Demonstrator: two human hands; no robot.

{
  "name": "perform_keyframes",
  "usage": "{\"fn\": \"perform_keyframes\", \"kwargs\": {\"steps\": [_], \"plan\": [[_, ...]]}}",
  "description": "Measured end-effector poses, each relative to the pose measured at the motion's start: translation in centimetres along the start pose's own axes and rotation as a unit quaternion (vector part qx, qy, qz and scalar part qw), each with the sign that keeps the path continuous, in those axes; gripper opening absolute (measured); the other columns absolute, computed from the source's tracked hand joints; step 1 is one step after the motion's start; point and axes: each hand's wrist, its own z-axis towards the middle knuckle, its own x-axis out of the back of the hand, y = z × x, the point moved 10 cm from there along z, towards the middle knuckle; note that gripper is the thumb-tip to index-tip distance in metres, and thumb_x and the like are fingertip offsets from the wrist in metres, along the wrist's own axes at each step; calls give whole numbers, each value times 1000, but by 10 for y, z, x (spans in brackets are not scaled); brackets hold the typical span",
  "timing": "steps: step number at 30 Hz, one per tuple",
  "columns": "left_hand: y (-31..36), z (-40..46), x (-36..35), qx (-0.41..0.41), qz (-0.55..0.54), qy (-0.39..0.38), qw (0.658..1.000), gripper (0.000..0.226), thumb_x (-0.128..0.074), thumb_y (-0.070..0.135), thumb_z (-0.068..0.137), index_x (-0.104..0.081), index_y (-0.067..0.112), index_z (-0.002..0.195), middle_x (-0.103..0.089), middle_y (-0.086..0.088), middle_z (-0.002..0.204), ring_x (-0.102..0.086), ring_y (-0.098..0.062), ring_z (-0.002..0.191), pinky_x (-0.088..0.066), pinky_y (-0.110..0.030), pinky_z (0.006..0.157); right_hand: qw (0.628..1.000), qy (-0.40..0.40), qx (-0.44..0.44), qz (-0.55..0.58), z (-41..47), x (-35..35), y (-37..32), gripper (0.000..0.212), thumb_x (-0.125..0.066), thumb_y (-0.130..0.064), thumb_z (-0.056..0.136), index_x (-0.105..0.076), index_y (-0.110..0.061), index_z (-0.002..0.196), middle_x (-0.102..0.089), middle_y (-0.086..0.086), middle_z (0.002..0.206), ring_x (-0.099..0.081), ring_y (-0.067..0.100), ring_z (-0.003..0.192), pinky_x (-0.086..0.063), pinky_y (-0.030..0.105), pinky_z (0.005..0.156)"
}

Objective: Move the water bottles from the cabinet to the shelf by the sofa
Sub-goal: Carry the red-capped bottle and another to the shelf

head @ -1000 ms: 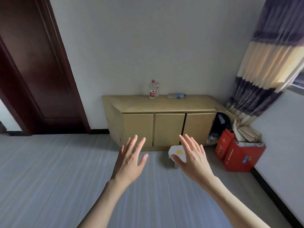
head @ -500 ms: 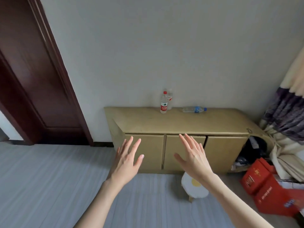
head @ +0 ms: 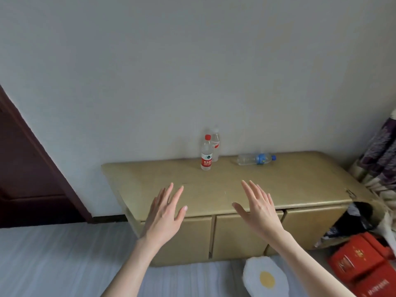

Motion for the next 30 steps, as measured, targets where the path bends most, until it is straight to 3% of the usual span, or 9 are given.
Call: {"fn": "perform_keyframes", "kwargs": {"steps": [8,13,17,20,24,27,30], "plan": [[1,141,-68,-44,-14,-63,997,68,-22,55,80,-32,23,139,-24,-10,150,-24,-29,138,-22,-43,112,998,-14,-60,7,116,-29,56,71,-46,-51,87,-16,-22,145,-21,7,153,-16,24,141,-14,45,115],[-17,206,-119,-6,-5,-97,995,74,-17,58,76,-32,21,139,-25,-12,150,-24,-31,138,-23,-43,111,994,-77,-77,-10,185,-71,106,70,-40,-54,89,-11,-23,145,-16,4,154,-14,22,142,-12,44,116],[-22,264,-148,35,-2,-123,992,82,-9,61,72,-22,21,142,-17,-10,152,-14,-27,141,-15,-38,114,990,-118,-72,-9,251,-95,141,69,-39,-53,89,-11,-22,145,-16,4,154,-13,22,141,-11,43,115],[-20,307,-162,49,-1,-133,990,69,-21,57,83,-17,23,143,-16,-8,153,-10,-25,142,-12,-35,114,989,-129,-69,-11,296,-104,163,69,-41,-52,89,-13,-21,144,-18,4,153,-15,22,141,-13,42,115],[-20,357,-172,68,-22,-120,990,82,-13,60,72,-20,19,143,-22,-9,151,-16,-24,140,-17,-36,114,988,-144,-60,-5,351,-118,180,69,-42,-54,88,-18,-21,143,-25,6,151,-21,23,139,-18,42,114],[-26,388,-179,72,-32,-104,991,74,-25,53,78,-18,16,143,-24,-11,150,-22,-26,139,-21,-37,111,987,-152,-42,24,393,-131,173,67,-48,-48,88,-23,-17,142,-30,10,148,-27,26,136,-20,39,113],[-36,416,-190,86,-48,-108,989,66,-45,31,91,-9,19,144,-17,-8,152,-17,-24,140,-20,-36,113,986,-158,-15,57,439,-141,150,63,-48,-41,90,-23,-16,142,-34,9,144,-31,26,133,-26,37,108]]}}
